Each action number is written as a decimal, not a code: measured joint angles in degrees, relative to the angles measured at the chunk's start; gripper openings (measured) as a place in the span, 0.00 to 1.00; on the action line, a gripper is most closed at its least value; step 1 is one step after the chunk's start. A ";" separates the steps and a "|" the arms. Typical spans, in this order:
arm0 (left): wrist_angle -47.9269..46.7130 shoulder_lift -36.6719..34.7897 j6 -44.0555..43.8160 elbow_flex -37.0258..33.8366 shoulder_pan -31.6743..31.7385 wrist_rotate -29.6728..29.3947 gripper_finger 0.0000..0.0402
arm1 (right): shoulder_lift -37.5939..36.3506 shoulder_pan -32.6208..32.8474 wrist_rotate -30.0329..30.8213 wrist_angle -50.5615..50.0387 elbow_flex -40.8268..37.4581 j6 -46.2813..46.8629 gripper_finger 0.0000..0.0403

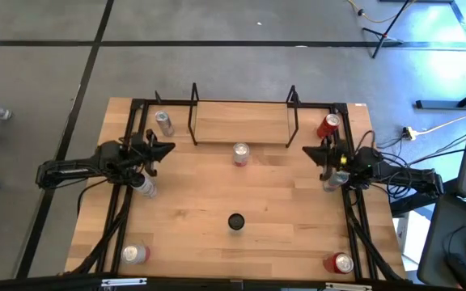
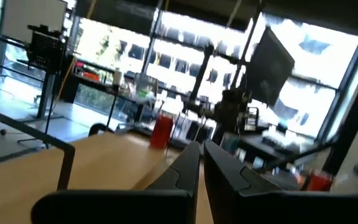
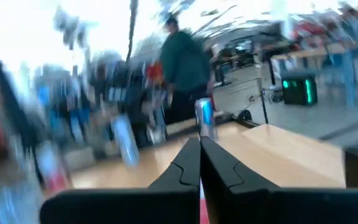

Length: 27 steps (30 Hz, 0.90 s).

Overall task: Place canned beverage on shelf
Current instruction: Put the top pink soda can on the shelf

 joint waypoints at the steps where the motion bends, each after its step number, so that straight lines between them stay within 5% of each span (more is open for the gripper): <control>1: 1.36 0.02 -0.96 0.00 0.01 -0.70 0.04 | 0.00 0.00 2.38 1.45 0.00 5.79 0.00; 6: 7.09 0.02 -1.19 0.02 0.00 -3.35 0.04 | 0.21 0.00 13.68 7.86 0.00 18.78 0.00; 12: 8.69 2.88 0.86 3.09 0.02 -7.80 0.04 | 4.08 0.00 13.87 12.92 3.21 16.02 0.00; 27: 21.55 17.12 3.21 7.15 1.68 -12.85 0.04 | 44.54 -0.01 14.83 5.15 33.81 3.17 0.00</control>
